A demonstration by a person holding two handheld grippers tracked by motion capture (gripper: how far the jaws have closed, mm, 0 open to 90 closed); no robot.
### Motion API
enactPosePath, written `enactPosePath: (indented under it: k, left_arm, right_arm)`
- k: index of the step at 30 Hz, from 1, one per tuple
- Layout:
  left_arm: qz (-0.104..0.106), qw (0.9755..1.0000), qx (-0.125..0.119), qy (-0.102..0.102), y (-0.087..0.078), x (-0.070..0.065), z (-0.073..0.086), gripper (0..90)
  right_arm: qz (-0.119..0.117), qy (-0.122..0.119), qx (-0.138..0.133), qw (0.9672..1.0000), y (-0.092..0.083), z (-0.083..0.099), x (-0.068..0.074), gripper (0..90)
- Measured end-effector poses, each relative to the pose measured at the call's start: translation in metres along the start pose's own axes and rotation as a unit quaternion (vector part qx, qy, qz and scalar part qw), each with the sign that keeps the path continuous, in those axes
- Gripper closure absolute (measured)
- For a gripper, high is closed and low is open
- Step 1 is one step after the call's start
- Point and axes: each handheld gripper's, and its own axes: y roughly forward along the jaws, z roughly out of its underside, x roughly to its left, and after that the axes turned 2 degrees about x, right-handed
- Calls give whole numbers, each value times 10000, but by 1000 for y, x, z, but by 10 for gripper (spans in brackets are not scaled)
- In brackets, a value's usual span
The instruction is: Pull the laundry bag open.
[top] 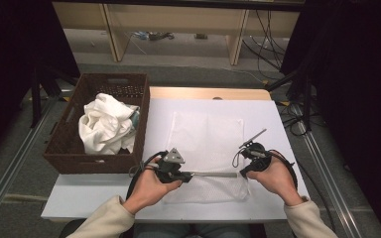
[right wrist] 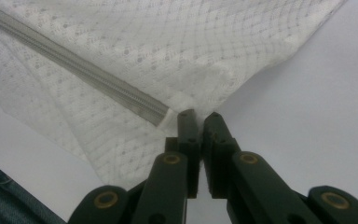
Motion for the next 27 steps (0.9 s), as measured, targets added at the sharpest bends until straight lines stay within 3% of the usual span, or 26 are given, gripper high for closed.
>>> enactPosePath:
  k: [2, 4, 5, 9, 10, 11, 13, 15, 16, 18, 21, 22, 24, 27]
  left_arm:
    - [-22, 9999, 84, 57, -2, 1, 0, 862]
    - [-56, 9998, 100, 136, -4, 2, 0, 862]
    - [-74, 10000, 19, 14, -3, 1, 1, 862]
    - [-93, 9999, 24, -35, -6, 2, 3, 862]
    - [-87, 9998, 131, 146, -8, 4, 3, 862]
    - [-107, 9999, 35, -14, -8, 4, 4, 863]
    - [-106, 9999, 74, 56, -9, 6, 5, 862]
    - [-111, 9998, 125, 72, -11, 6, 6, 862]
    - [-104, 9999, 86, 20, -11, 5, 7, 862]
    - [-163, 9998, 13, -117, -11, 6, 9, 862]
    - [-145, 9999, 78, -10, -13, 8, 9, 862]
    - [-191, 9997, 122, 20, -14, 8, 10, 862]
    - [-133, 9998, 63, -113, -13, 8, 11, 862]
    - [-156, 9998, 84, -50, -15, 10, 11, 863]
  right_arm:
    - [-1, -22, -49, 10000, 2, 0, -1, 875]
    - [-37, 119, 97, 9999, 0, 0, 2, 875]
    - [-57, 65, 82, 9999, 0, 0, 1, 875]
    - [42, 97, 110, 9999, 2, 0, 0, 875]
    - [12, 152, 151, 9998, 1, 0, 1, 875]
    - [-27, 55, 95, 9999, 1, 0, 0, 875]
    - [6, 24, 31, 10000, 1, 0, 0, 875]
    - [-4, 217, 159, 9996, 1, 0, 2, 875]
    - [-16, -28, 87, 10000, 2, 1, -1, 875]
    - [39, 197, 169, 9997, 1, 0, 2, 875]
    - [-67, 242, 171, 9995, 0, 1, 2, 875]
    - [-33, 98, 152, 9998, 1, 1, 0, 875]
    - [-50, 157, 140, 9998, 0, 1, 1, 874]
    - [-25, 204, 134, 9997, 1, 1, 2, 875]
